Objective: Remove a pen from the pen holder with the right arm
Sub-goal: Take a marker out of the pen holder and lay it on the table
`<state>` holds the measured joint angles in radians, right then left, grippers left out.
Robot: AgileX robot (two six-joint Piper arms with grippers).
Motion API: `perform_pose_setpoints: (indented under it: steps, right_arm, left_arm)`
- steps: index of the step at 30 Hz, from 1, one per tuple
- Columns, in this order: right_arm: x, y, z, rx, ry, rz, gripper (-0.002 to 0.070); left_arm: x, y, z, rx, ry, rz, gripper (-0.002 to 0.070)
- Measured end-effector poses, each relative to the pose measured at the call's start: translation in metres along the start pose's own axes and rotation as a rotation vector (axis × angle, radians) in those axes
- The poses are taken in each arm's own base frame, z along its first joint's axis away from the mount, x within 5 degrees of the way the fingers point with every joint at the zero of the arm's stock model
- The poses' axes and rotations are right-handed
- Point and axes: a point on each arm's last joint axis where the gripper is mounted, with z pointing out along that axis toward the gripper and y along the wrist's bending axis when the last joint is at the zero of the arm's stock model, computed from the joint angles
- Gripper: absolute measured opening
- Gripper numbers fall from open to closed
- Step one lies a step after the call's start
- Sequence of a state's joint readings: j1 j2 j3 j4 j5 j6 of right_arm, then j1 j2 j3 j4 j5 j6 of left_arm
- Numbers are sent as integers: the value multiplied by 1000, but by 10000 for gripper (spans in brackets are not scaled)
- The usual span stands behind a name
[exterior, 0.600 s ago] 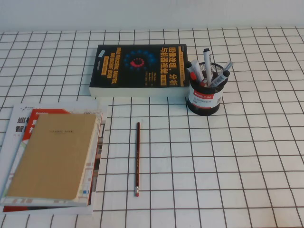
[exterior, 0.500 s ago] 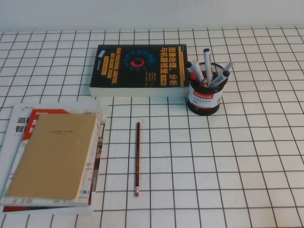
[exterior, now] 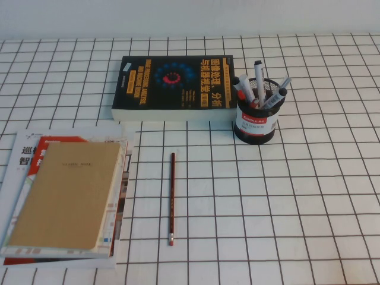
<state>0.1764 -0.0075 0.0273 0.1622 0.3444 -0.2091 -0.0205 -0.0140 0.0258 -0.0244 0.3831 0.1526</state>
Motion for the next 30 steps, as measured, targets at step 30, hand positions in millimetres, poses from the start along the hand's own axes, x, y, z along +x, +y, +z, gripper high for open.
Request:
perform_pose_setpoints:
  steps: [30]
  right_arm:
    - [-7,5,0,-67,-66,241,-16]
  left_arm:
    - [0,0,0,0,0,0,-4]
